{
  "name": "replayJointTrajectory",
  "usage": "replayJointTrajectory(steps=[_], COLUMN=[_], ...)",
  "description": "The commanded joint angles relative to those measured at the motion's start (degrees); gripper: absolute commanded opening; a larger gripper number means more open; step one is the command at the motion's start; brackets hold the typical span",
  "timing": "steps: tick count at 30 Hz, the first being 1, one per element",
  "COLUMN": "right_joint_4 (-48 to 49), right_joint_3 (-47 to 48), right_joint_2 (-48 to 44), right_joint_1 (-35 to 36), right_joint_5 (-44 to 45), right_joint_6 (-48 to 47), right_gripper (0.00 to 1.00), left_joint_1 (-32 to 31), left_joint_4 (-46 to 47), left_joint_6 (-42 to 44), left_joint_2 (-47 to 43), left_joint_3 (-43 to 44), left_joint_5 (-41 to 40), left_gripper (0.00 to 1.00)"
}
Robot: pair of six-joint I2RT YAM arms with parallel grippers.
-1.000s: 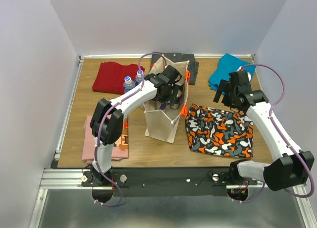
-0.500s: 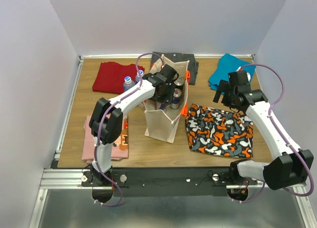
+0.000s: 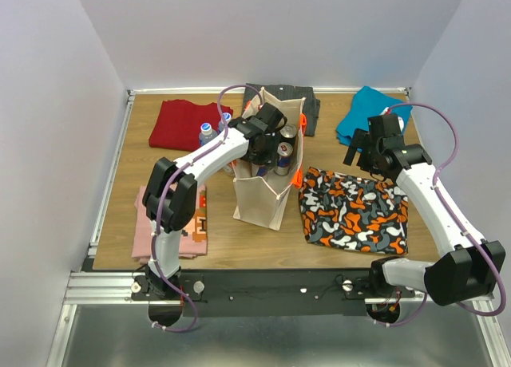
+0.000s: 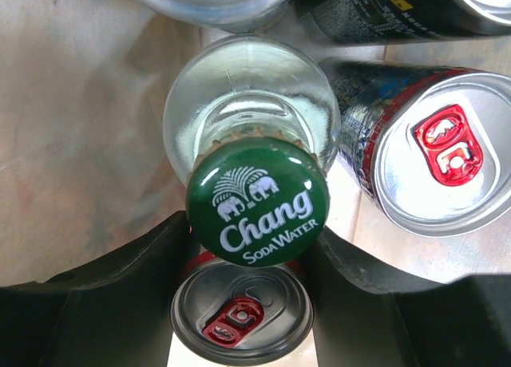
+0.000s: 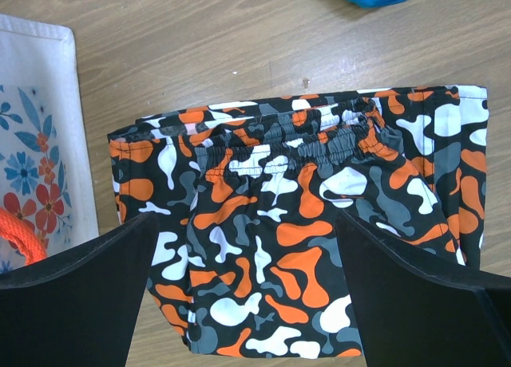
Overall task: Take the beverage out of the canvas bag
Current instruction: Take out the drink from the canvas bag.
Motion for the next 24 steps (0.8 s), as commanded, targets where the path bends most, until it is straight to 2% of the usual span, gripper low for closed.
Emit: replayJointTrajectory(steps=[1, 3, 6, 7, 9, 10, 11, 24], right_joint_4=[0.7, 0.7, 0.7, 0.8, 0.7, 0.7, 0.8, 0.7], right_joint_3=[0.4, 0.4, 0.5, 0.5, 0.5, 0.4, 0.4, 1.0], right_joint_2=[0.5, 0.6, 0.6, 0.6, 0.5, 0.5, 0.5, 0.4], right_joint_1=[-0.5, -0.5, -0.5, -0.5, -0.5, -0.5, -0.5, -0.5], right_joint_5=[1.1, 1.1, 1.1, 1.1, 1.1, 1.1, 1.1, 0.9], right_joint_6=[-0.8, -0.8, -0.9, -0.8, -0.8, -0.9, -0.8, -0.8], right_gripper=[1.0, 1.0, 1.0, 1.0, 1.0, 1.0, 1.0, 1.0], left_joint_1=[0.3, 0.3, 0.3, 0.3, 0.3, 0.3, 0.3, 0.2], left_joint_4=[0.4, 0.3, 0.2, 0.2, 0.3, 0.3, 0.2, -1.9], left_joint_6=[0.3, 0.2, 0.3, 0.4, 0.5, 0.5, 0.6, 2.1], left_joint_2=[-2.6, -2.6, -2.6, -2.6, -2.6, -2.6, -2.6, -4.8], left_joint_3=[-1.9, -2.0, -2.0, -2.1, -2.2, -2.0, -2.0, 1.8], left_joint_5=[0.8, 0.8, 1.1, 1.2, 1.3, 1.4, 1.4, 1.9], left_gripper=[0.55, 0.54, 0.42, 0.29, 0.16, 0.03, 0.0, 0.0])
